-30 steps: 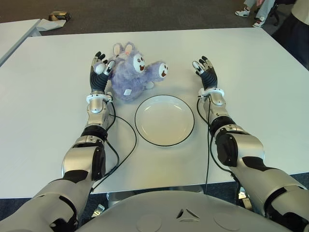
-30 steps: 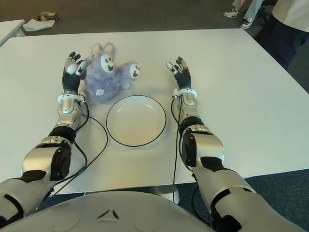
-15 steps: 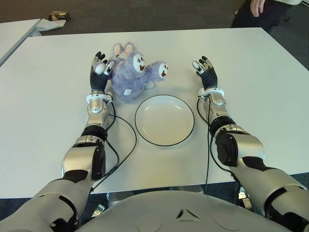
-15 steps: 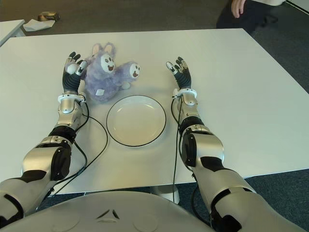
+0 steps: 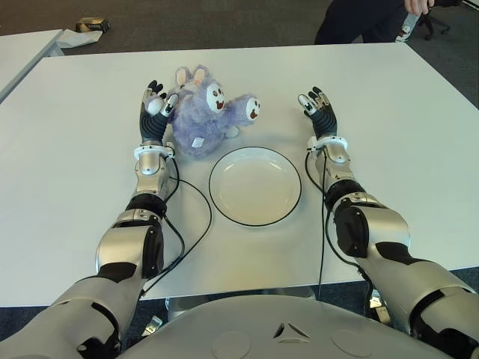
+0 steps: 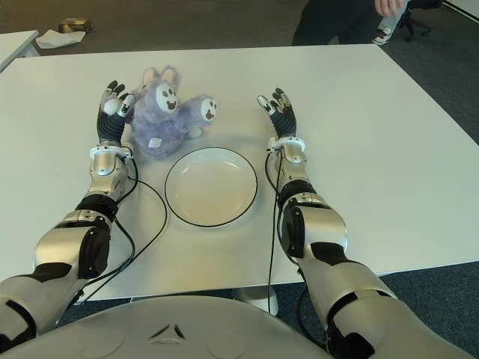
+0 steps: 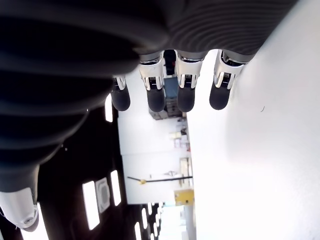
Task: Put the doll into the plate.
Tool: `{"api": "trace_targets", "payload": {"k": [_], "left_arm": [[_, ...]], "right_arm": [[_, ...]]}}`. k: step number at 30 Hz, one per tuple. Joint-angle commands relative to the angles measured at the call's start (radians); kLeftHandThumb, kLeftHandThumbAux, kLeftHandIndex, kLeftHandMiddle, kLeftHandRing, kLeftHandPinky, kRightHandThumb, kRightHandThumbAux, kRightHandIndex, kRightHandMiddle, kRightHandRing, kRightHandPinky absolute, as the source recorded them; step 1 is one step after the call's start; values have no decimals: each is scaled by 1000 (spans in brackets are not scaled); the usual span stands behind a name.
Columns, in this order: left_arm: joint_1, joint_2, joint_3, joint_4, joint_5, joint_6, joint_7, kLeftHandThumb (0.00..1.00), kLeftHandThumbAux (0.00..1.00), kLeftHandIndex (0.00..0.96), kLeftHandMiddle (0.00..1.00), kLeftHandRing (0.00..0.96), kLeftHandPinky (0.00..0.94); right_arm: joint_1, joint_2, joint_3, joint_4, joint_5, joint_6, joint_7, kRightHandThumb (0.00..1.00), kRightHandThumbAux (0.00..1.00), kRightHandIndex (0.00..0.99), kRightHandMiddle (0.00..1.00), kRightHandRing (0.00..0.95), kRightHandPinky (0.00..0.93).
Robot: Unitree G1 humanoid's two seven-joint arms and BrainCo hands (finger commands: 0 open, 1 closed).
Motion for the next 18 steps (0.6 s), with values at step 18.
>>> {"api": "trace_targets", "payload": {"k": [18], "left_arm": [[82,-4,-11,75,16,0,-21,0,479,0,117,130,140]], "right_arm": [[72,29,-10,54,8,48,-7,94,558,24,52,51,70]]}}
